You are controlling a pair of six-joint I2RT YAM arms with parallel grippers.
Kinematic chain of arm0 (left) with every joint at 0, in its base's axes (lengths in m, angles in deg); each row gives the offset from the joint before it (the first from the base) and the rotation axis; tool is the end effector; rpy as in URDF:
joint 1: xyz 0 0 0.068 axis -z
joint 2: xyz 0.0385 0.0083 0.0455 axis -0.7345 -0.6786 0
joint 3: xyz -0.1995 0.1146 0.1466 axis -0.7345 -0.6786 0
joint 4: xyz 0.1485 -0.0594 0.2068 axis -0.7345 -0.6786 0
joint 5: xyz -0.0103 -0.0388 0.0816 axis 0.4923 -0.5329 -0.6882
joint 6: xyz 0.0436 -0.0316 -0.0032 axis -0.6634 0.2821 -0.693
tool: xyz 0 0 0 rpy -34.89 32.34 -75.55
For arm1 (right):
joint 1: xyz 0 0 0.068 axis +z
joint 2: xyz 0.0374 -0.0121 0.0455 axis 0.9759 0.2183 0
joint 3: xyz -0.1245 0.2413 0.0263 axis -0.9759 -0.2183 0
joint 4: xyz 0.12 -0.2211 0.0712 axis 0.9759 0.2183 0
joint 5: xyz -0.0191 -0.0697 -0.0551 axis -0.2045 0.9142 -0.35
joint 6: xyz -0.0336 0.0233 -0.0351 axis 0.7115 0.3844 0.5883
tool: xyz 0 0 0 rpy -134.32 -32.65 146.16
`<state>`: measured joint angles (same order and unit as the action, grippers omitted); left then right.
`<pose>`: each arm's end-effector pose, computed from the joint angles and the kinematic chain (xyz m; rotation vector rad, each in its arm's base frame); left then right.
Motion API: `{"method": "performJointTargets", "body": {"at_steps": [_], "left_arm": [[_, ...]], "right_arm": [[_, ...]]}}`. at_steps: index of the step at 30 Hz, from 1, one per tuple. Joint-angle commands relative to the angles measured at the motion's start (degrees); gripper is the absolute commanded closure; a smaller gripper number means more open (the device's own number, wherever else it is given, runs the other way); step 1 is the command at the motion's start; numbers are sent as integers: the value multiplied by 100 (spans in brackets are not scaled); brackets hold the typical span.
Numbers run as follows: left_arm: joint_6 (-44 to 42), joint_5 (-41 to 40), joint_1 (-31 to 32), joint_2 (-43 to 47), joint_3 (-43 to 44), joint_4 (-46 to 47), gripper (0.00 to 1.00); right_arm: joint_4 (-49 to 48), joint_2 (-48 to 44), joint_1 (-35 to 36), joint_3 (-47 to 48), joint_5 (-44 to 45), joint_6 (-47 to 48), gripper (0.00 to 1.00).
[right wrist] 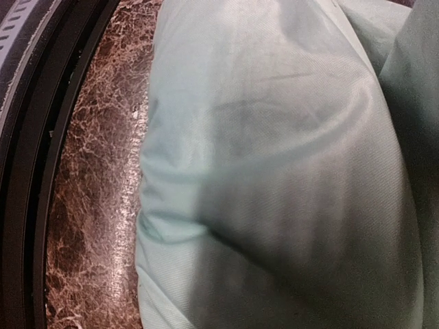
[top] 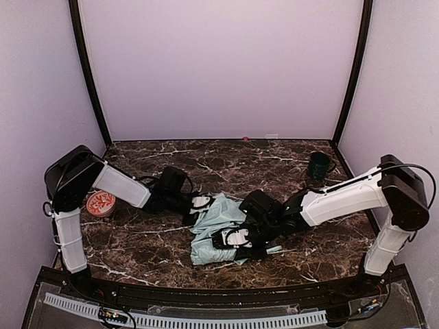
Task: Put away the umbrella
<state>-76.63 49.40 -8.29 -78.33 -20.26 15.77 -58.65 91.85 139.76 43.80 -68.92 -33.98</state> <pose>0.2882 -0.2576 0.1229 1.7201 1.2624 -0.4855 0.1411 0.2932 0.1505 -2.0322 1.6790 0.5824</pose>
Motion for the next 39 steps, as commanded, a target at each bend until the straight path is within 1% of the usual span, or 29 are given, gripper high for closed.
{"method": "performJointTargets", "body": {"at_steps": [1,4,6,10,11,13,14,15,18,20,22,24,25,28,29,31,33,35,36,37,39], "left_arm": [[-105,-1069,-242,58,-59,1128,100],[-75,-1749,-250,-107,-180,1972,100],[-51,-2095,-266,-236,-101,2225,100],[83,-2343,-319,-306,161,2187,100],[116,-2393,-336,-311,226,2139,99],[255,-2448,-596,-369,425,1947,93],[326,-2476,-703,-421,546,1856,92],[391,-2550,-803,-489,630,1831,90],[590,-2782,-1047,-578,875,1712,66],[820,-2904,-1183,-560,1096,1435,58],[1016,-3094,-1239,-438,1221,1227,55],[1247,-3132,-1239,-95,1181,1039,54],[1418,-3043,-1234,188,1110,901,54],[2094,-2353,-1195,1308,747,349,55],[2273,-2097,-1121,1733,546,183,57],[2340,-1514,-846,2603,-79,-4,60],[2004,-1000,-317,3402,-607,-313,61],[1518,-446,365,3987,-860,-1135,61],[1359,-180,636,4184,-943,-1714,61],[1304,-81,965,4323,-1043,-2020,61],[1351,-270,1393,4456,-1206,-2465,59]], "right_arm": [[1078,296,311,17,-1144,-141,100],[1077,364,311,10,-1221,-298,100],[1065,449,315,-3,-1298,-359,100],[1167,599,319,149,-1193,-424,100],[1250,660,314,199,-1187,-404,100],[1386,779,308,312,-1172,-363,100],[1470,844,300,381,-1142,-347,100],[1550,897,285,456,-1099,-334,100],[1741,1073,219,627,-1056,-410,100],[1826,1186,159,740,-1032,-533,100],[1920,1319,113,872,-1006,-649,100],[1996,1446,65,990,-1011,-744,100],[2025,1495,32,1047,-1055,-798,100],[2133,1642,-150,1186,-1251,-923,100],[2205,1703,-222,1237,-1348,-962,100],[2357,1862,-370,1341,-1550,-1029,100],[2491,2028,-504,1591,-1766,-1107,100],[2647,2174,-620,1732,-1965,-1145,100],[2724,2246,-673,1800,-2041,-1164,100],[2792,2305,-720,1851,-2105,-1185,100],[2964,2453,-787,1973,-2230,-1203,100]]}}
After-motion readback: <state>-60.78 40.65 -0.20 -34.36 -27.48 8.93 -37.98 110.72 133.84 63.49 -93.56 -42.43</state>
